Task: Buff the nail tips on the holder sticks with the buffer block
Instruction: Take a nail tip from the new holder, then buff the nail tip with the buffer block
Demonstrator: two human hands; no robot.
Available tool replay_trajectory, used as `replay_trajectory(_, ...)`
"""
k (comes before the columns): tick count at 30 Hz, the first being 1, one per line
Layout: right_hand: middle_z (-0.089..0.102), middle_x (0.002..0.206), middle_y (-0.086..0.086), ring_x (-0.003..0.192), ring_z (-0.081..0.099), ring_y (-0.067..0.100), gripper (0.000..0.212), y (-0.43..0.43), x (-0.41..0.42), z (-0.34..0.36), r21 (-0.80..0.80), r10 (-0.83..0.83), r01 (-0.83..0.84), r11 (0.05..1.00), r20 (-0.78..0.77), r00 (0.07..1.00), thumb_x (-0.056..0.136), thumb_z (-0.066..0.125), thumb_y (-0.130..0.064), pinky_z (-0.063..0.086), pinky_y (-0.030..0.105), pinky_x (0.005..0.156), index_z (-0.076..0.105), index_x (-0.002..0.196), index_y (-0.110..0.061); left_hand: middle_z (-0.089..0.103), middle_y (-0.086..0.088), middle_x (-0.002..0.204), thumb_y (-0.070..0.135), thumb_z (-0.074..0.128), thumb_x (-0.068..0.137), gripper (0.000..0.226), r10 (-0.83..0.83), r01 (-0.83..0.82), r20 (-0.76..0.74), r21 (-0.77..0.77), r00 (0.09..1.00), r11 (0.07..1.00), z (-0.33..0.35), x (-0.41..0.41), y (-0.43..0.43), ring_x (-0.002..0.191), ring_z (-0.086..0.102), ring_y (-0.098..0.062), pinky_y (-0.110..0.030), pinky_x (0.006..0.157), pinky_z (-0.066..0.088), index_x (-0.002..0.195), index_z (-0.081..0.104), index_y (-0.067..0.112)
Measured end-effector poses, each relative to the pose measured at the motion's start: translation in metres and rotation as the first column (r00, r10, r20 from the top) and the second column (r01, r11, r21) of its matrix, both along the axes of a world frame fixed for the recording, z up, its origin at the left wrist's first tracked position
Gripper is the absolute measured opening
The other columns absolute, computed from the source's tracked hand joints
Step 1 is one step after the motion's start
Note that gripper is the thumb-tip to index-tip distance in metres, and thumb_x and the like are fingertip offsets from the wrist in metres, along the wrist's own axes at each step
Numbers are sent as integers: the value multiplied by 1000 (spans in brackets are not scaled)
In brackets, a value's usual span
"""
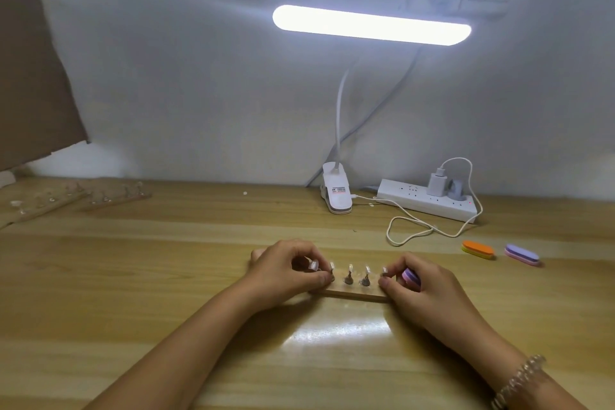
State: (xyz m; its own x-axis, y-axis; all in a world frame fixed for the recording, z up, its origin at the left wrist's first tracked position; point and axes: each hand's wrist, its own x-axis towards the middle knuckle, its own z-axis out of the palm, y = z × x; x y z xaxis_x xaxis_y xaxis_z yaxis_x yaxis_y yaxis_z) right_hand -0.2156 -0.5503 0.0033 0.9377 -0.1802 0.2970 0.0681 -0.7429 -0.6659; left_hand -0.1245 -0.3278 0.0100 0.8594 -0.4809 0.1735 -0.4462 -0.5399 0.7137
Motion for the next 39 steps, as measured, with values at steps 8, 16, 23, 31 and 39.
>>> replay_trajectory(8,54,104,-17,96,53,1,42,-5,-4,2,-228,23,-65,971,-185,983,75,69,-62,46,25,81,51,108,-42,72,15,95,52,81,61,37,-81,73,-147,-53,986,996,6,6,12,98,67,-7,-46,106,45,89,69,31)
replay_trajectory(16,53,101,-20,92,51,0,42,-4,4,1,-241,-52,20,970,-127,991,78,66,-62,47,28,79,58,114,-41,71,5,88,22,83,79,13,-38,34,-38,-97,999,995,-5,13,16,81,64,-4,-34,87,53,80,71,27)
replay_trajectory(23,52,83,-21,84,53,7,44,-3,16,2,-315,-208,172,933,-87,974,84,58,-62,37,27,63,50,122,-42,66,27,82,35,70,83,11,77,-70,265,-37,961,997,-10,1,1,79,63,6,-28,75,53,78,61,40)
replay_trajectory(31,52,94,-5,87,56,16,20,2,2,-2,36,-47,44,998,68,997,96,45,-13,44,33,71,30,100,-24,71,26,89,39,66,83,13,-71,82,116,-92,991,992,-17,-15,-21,61,55,4,-28,69,50,76,66,50)
replay_trajectory(39,56,102,-10,89,58,13,13,37,-2,-7,-192,164,-124,974,212,964,101,43,-28,47,36,77,44,113,-25,65,28,89,47,56,82,19,-123,132,113,-69,986,989,-22,-15,-22,60,49,-1,-31,69,47,97,67,46)
